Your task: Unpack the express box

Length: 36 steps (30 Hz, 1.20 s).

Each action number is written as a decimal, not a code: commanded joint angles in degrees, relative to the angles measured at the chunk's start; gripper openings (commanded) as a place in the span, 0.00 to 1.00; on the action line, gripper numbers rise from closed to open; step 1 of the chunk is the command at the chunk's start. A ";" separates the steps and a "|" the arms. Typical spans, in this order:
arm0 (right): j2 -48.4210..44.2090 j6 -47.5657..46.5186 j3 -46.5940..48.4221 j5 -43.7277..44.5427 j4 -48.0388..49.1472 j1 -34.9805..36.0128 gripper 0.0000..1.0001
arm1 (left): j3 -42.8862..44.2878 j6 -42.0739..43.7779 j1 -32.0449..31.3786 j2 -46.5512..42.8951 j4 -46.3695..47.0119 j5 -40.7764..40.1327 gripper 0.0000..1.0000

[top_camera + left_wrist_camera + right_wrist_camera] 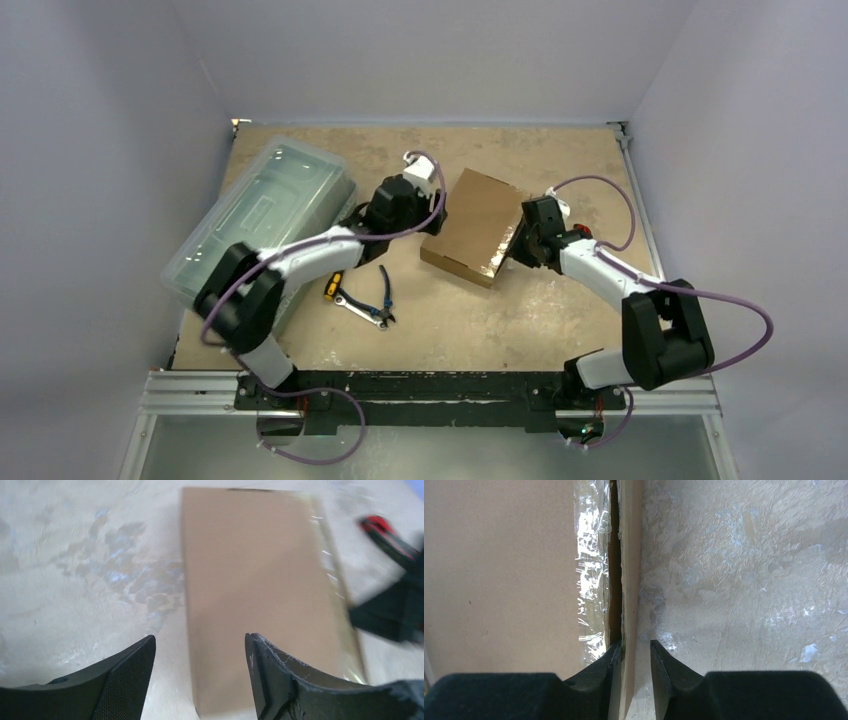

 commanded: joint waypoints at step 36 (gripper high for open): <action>1.03 -6.58 2.72 1.06 -0.72 2.04 0.36 | -19.23 45.30 -31.77 14.53 59.15 -19.48 0.41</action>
